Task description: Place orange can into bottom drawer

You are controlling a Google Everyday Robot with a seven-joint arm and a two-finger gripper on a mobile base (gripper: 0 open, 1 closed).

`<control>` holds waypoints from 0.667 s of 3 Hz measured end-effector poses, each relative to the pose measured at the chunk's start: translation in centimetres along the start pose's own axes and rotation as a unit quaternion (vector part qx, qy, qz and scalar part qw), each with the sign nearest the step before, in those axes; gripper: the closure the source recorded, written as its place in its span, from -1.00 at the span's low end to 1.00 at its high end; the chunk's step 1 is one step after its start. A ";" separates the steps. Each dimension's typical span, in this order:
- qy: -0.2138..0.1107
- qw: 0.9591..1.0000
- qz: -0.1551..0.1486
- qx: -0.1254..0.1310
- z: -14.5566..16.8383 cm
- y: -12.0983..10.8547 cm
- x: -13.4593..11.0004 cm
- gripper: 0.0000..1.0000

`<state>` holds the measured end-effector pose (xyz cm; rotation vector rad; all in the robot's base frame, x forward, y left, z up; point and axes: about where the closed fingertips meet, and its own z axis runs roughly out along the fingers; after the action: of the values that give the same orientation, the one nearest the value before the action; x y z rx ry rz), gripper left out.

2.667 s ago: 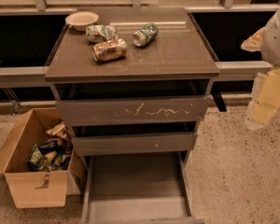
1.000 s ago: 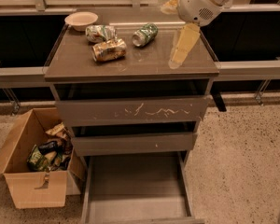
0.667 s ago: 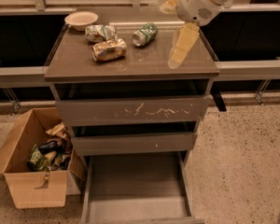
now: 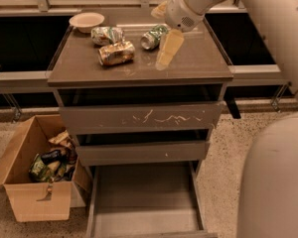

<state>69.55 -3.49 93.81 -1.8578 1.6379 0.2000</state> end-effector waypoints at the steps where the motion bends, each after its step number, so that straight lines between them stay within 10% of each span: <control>1: -0.009 1.000 -0.004 -0.008 3.1 -1.3 -0.7 -1.00; 2: -0.023 0.999 -0.009 -0.020 6.2 -2.6 -1.3 -1.00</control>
Offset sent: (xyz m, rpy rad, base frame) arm 0.0725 0.0649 -0.0406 0.0571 0.0323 0.0769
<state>73.55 1.06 90.60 -1.8819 1.5964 0.2682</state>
